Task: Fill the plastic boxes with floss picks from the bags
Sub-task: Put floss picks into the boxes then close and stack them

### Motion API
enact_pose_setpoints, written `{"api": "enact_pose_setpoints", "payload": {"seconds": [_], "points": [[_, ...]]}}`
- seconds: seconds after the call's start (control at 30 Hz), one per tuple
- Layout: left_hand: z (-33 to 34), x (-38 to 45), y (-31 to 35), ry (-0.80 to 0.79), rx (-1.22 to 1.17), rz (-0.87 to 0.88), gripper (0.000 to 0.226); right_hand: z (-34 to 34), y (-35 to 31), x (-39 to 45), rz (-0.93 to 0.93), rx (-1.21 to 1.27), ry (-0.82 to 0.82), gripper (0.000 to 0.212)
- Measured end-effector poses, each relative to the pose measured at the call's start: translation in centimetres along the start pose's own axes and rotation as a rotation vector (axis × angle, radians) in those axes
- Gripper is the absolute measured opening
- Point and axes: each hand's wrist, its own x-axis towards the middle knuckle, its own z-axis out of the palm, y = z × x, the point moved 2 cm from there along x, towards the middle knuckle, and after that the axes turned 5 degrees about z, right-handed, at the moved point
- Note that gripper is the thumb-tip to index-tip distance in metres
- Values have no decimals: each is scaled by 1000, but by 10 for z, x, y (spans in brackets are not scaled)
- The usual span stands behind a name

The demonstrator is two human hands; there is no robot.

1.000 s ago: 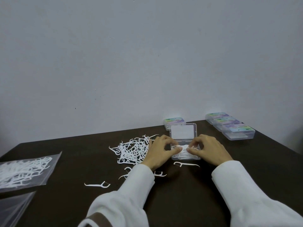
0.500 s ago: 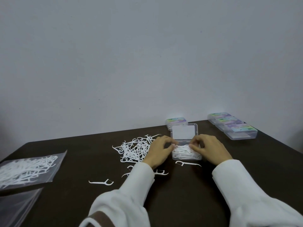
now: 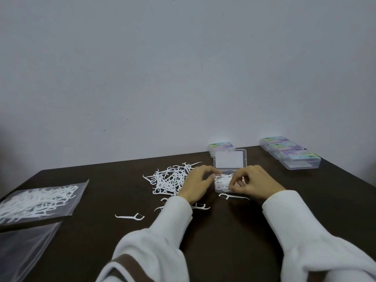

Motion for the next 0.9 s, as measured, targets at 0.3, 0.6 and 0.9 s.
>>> {"api": "enact_pose_setpoints", "payload": {"seconds": [0.3, 0.6, 0.9], "points": [[-31, -15, 6, 78, -79, -31, 27, 1, -7, 1, -43, -350, -169, 8], [-76, -54, -15, 51, -83, -135, 23, 2, -16, 4, -73, -523, -200, 20], [-112, -84, -28, -386, 86, -259, 63, 12, -27, 4, -96, -556, -277, 21]]}}
